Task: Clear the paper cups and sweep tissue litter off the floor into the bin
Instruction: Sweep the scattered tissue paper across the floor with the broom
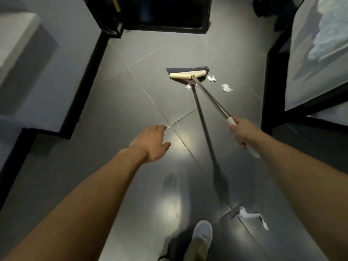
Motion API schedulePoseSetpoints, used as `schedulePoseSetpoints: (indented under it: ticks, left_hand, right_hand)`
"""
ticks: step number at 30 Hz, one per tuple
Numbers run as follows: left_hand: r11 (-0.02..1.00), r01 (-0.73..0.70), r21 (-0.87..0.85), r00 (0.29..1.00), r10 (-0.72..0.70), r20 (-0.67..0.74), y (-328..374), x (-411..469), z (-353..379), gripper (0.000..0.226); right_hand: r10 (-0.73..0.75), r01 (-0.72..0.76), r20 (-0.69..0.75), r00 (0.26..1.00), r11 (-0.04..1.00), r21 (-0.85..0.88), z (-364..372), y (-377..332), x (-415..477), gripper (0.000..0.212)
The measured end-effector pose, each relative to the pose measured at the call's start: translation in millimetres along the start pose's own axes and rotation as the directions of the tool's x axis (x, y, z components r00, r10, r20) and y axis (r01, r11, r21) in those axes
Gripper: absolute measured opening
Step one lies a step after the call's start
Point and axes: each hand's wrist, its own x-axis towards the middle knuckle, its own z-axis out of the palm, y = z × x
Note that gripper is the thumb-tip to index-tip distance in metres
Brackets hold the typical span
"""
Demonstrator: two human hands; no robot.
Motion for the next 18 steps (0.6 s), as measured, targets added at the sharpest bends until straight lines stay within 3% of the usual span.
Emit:
schedulePoseSetpoints:
  ticks: [8,12,18]
  left_hand:
    - [0.999,-0.054,-0.004,0.998,0.054,-0.012,12.1,-65.0,12.9,0.061]
    - [0.996,-0.086,-0.005,0.996,0.086,-0.003,30.9,-92.2,28.8,0.062]
    - [0.994,-0.109,-0.003,0.994,0.109,0.031,69.9,-123.3,59.6,0.061]
  right_hand:
    - [0.039,-0.036,0.047,0.998,0.998,-0.058,-0.8,33.6,-110.4,0.039]
    - [0.158,-0.166,0.083,0.984,0.98,0.109,4.1,70.4,-163.4,0.043]
    - [0.059,-0.07,0.078,0.995,0.986,0.154,6.6,137.1,-207.1,0.038]
